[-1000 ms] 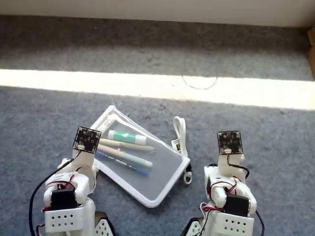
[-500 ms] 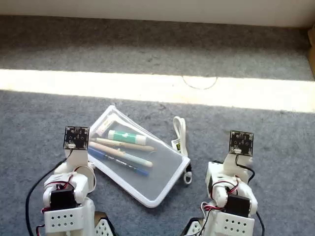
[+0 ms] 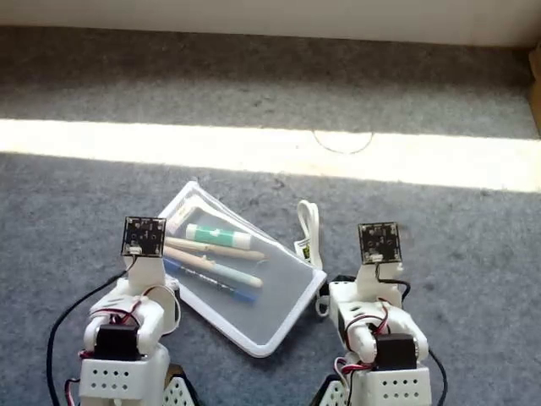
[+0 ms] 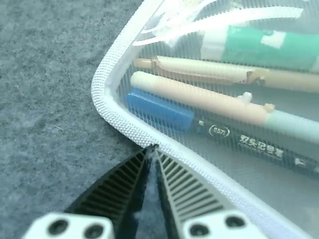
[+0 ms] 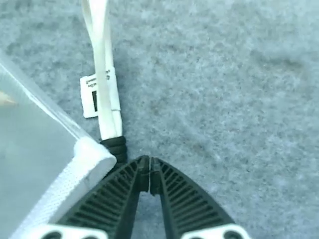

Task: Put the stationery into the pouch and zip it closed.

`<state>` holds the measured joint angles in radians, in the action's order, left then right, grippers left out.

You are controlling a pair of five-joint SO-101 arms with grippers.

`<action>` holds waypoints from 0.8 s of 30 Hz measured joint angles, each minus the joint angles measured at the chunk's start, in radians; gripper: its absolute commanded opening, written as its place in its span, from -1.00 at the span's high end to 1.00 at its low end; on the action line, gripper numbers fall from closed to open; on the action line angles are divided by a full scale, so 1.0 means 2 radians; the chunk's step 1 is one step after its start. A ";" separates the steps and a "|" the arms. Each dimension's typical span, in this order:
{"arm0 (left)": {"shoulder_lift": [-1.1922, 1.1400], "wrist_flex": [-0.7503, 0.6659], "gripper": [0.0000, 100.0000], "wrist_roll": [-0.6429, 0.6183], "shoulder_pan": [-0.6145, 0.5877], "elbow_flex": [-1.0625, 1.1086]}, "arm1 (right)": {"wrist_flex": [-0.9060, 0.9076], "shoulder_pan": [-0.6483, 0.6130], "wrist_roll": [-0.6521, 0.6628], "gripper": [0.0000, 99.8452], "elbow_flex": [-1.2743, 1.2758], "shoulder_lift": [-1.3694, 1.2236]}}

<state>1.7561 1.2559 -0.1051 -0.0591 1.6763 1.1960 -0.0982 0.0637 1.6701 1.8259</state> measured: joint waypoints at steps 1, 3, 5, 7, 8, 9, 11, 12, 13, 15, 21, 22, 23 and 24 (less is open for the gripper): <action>0.000 0.000 0.99 0.000 0.003 0.000 | 0.000 -0.002 0.000 0.99 0.000 0.000; 0.000 0.000 0.99 0.000 0.006 0.000 | 0.000 -0.003 0.000 0.99 0.000 0.000; 0.000 0.000 0.99 0.000 0.008 0.000 | 0.000 -0.004 0.000 0.99 0.000 0.000; 0.000 0.000 0.99 0.000 0.008 0.000 | 0.006 -0.004 0.000 0.99 0.000 0.000; 0.000 0.000 0.99 0.000 0.008 0.000 | 0.011 -0.005 0.000 0.99 0.000 0.000; 0.000 0.000 0.99 0.000 0.008 0.000 | 0.014 -0.005 0.000 0.99 0.000 0.000; 0.000 0.000 0.99 0.000 0.008 0.000 | 0.019 -0.006 0.000 0.99 0.000 0.000; 0.000 0.000 0.99 0.000 0.008 0.000 | 0.020 -0.006 0.000 0.99 0.000 0.000; 0.000 0.000 0.99 0.000 0.008 0.000 | 0.021 -0.006 0.000 0.99 0.000 0.000; 0.000 0.000 0.99 0.000 0.008 0.000 | 0.022 -0.006 0.000 0.99 0.000 0.000; 0.000 0.000 0.99 0.000 0.009 0.000 | 0.022 -0.006 -0.002 0.99 0.000 0.000; 0.000 0.000 0.99 0.000 0.009 0.000 | 0.022 -0.006 -0.002 0.99 0.000 0.000; 0.000 0.000 0.99 0.000 0.009 0.000 | 0.022 -0.006 -0.002 0.99 0.000 0.000; 0.000 0.000 0.99 0.000 0.010 0.000 | 0.022 -0.006 -0.002 0.99 0.000 0.000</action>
<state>1.7561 1.2559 -0.1051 -0.0391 1.6763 1.2405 -0.1105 0.0606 1.6701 1.8259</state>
